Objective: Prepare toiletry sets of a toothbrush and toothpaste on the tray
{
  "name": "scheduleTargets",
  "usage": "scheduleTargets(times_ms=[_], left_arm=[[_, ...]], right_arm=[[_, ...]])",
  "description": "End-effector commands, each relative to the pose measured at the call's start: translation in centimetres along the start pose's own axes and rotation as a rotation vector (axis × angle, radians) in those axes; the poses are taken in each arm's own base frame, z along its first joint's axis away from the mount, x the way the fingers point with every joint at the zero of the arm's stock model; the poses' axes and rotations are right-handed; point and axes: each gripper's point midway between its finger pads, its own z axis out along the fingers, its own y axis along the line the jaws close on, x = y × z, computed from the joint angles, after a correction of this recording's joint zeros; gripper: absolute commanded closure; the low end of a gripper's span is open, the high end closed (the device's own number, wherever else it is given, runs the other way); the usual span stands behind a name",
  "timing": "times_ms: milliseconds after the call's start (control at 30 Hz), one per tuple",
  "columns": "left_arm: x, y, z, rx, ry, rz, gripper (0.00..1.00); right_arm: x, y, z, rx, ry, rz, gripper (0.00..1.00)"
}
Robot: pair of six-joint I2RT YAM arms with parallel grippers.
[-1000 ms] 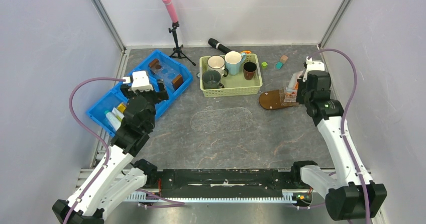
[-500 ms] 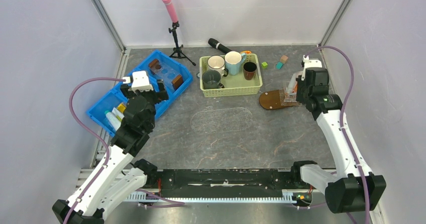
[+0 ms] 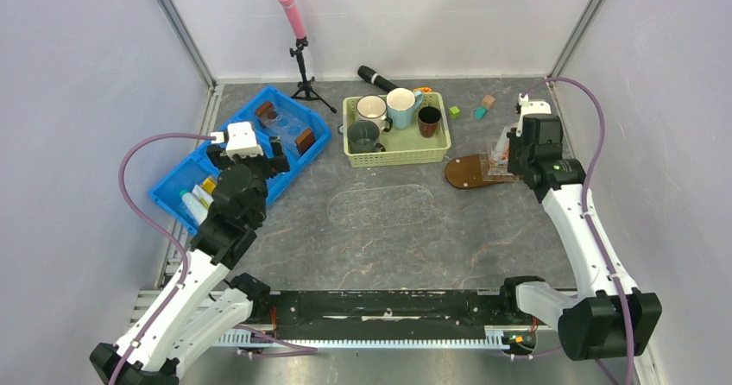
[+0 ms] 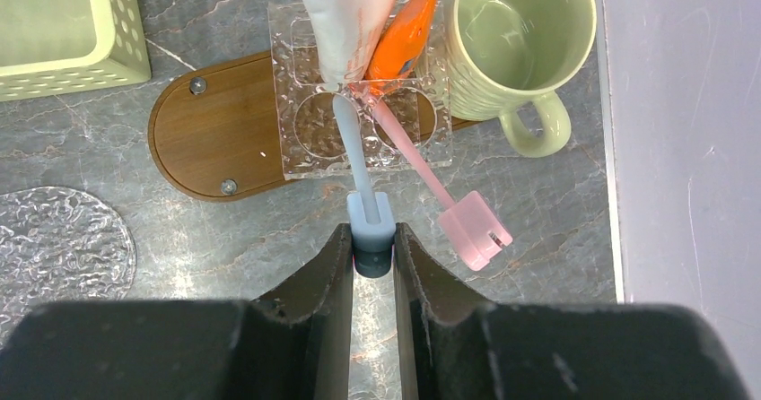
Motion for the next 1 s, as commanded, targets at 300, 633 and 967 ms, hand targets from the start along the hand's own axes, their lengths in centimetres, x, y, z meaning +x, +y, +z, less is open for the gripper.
scheduleTargets(times_ms=[300,633,967], left_arm=[[-1.0,0.1,-0.1,0.001,-0.033,-0.058,0.0],[-1.0,0.1,-0.1,-0.002,-0.035,-0.059,0.0],[-1.0,0.1,-0.1,-0.001,-0.035,-0.06,0.0]], right_arm=[[-0.8,0.0,0.8,0.005,-0.043,0.014,0.9],[-0.8,0.1,0.5,-0.005,-0.052,0.018,0.81],[-2.2,0.0,-0.6,-0.014,-0.086,0.019,0.61]])
